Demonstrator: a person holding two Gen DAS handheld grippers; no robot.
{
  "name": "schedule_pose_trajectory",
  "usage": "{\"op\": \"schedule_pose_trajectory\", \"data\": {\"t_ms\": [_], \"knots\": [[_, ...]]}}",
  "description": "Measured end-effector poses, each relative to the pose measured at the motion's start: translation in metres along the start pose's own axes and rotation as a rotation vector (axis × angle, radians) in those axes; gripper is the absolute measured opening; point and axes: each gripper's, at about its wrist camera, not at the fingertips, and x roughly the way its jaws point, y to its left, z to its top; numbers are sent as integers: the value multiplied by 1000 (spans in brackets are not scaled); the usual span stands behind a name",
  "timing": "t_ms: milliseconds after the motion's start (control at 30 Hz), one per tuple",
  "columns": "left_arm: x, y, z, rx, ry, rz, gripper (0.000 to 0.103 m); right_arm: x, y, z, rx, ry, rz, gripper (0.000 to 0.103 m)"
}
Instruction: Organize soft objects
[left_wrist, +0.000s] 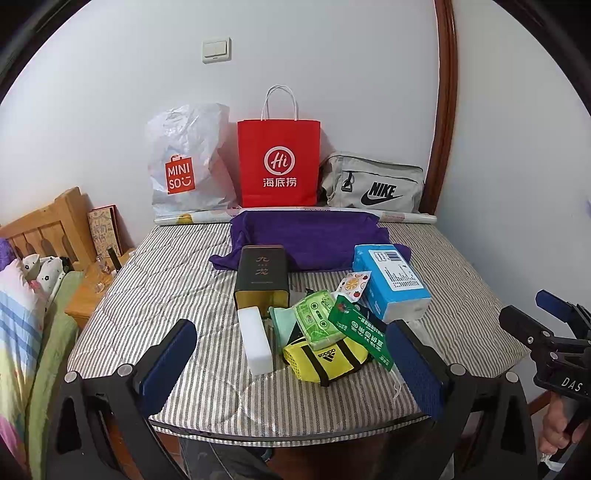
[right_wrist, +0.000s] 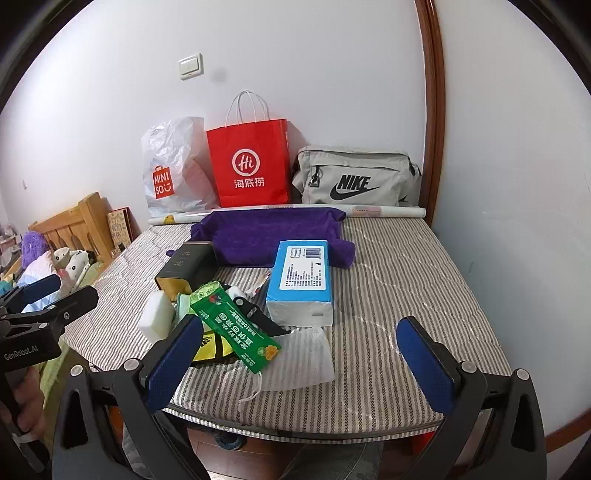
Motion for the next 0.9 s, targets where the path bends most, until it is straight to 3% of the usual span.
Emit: {"op": "schedule_pose_trajectory", "data": {"t_ms": [900], "knots": [[0, -3, -1, 2, 0, 4, 103, -8, 5, 1, -9, -11, 3, 103]]}}
